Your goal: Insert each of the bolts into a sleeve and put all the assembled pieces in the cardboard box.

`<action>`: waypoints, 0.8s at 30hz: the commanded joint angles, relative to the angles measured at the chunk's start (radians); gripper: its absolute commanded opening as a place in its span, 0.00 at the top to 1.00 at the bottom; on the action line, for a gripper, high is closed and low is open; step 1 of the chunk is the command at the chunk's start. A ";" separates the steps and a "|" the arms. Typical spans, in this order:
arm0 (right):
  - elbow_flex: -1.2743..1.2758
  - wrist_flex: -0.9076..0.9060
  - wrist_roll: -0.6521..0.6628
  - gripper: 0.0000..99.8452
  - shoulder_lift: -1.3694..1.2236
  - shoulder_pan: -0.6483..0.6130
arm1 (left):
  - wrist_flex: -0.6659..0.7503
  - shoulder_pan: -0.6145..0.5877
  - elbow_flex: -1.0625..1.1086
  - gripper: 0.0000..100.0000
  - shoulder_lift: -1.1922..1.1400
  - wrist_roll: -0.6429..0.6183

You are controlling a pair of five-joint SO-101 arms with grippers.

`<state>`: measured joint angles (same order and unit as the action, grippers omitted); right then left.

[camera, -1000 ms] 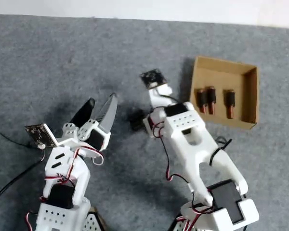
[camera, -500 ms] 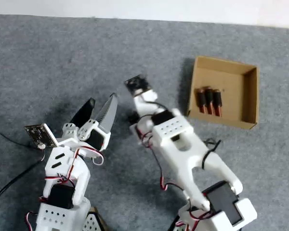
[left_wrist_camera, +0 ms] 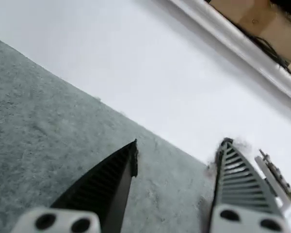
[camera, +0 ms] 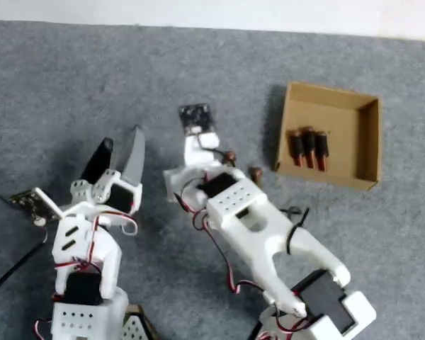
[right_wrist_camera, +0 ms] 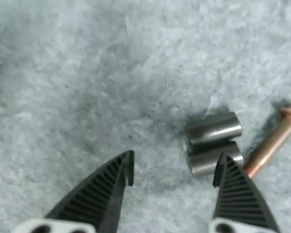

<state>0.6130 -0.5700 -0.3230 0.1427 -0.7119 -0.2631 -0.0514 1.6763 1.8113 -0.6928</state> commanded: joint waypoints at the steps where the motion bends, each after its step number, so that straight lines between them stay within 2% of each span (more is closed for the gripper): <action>1: -0.008 0.024 0.000 0.76 0.012 0.013 | 0.025 -0.016 0.019 0.75 0.010 -0.015; 8: -0.016 0.019 -0.204 0.76 -0.087 0.054 | 0.023 -0.015 0.019 0.75 0.010 -0.015; 17: -0.137 0.018 -0.258 0.76 -0.211 0.082 | 0.023 -0.010 0.019 0.75 0.008 -0.015; 21: -0.202 -0.001 -0.399 0.76 -0.255 0.082 | 0.023 -0.008 0.019 0.75 0.008 -0.015; 24: -0.237 -0.053 -0.443 0.76 -0.300 0.085 | 0.023 -0.008 0.019 0.75 0.008 -0.015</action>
<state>0.4473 -0.5838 -0.7219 -0.1473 -0.6444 -0.2601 -0.0575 1.6763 1.8113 -0.6974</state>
